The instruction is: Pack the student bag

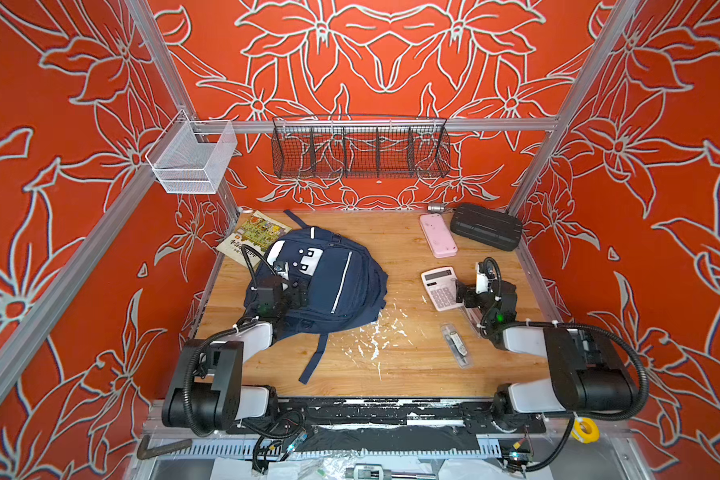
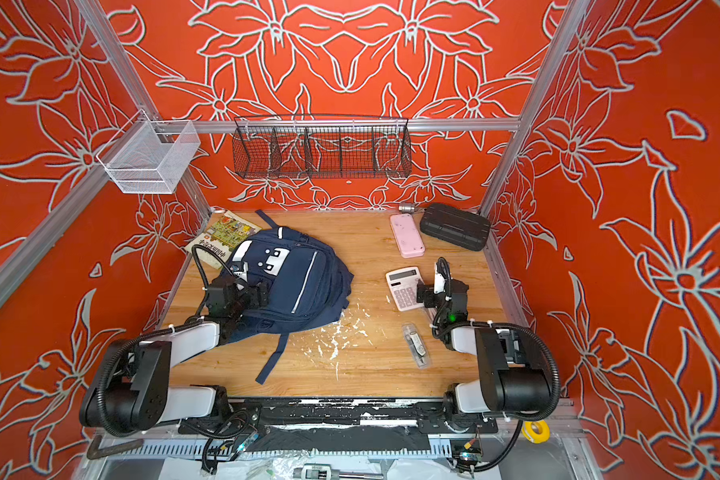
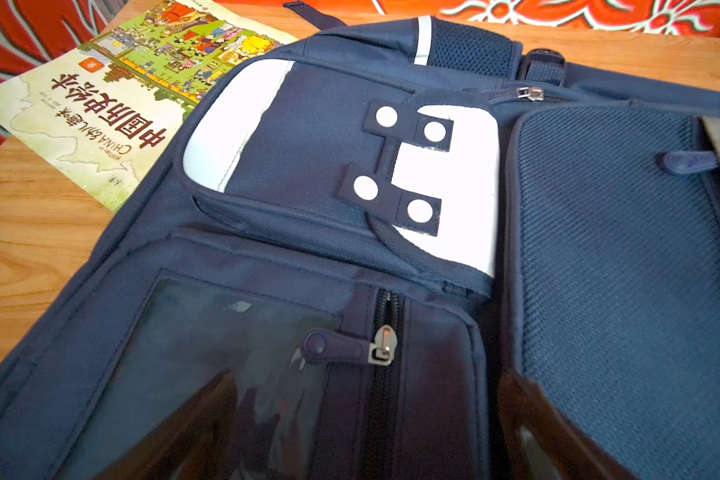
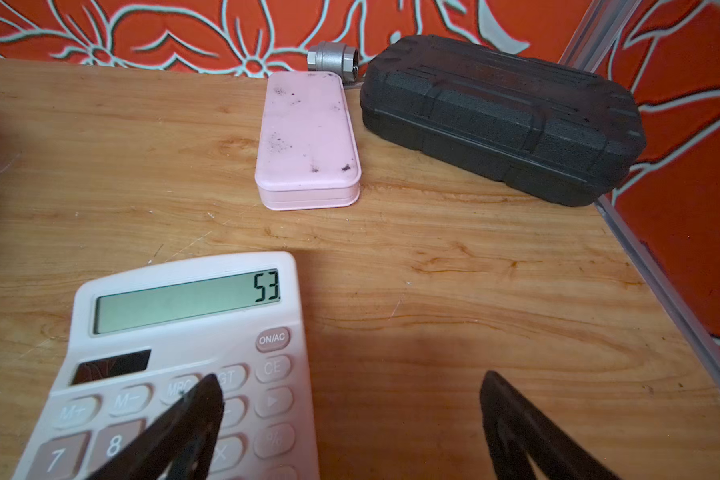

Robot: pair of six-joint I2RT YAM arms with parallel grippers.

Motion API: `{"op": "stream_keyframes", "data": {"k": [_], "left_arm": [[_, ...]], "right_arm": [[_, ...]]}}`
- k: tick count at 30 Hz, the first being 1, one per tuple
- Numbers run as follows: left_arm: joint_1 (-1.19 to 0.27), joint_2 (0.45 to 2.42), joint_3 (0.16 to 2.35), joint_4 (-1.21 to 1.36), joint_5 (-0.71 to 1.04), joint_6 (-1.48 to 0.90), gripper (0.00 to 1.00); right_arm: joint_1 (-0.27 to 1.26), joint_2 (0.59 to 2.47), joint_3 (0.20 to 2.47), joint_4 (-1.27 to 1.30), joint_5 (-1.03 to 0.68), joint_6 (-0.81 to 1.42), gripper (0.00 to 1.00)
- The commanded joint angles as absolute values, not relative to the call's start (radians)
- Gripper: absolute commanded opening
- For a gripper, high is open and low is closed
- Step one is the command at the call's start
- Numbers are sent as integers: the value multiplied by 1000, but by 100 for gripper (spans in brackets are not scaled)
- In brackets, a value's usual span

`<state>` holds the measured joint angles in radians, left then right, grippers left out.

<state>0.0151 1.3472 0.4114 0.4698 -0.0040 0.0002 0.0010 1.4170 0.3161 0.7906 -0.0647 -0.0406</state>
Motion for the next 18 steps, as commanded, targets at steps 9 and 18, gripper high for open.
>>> {"op": "stream_keyframes", "data": {"k": [9,18], "left_arm": [[19,1347,417,475,2,5,97],[20,1348,420,474,3,5,97]], "right_arm": [[0,1410,328,783,-78,-30,97],[-1,1410,330,781,-79,-30,97]]}}
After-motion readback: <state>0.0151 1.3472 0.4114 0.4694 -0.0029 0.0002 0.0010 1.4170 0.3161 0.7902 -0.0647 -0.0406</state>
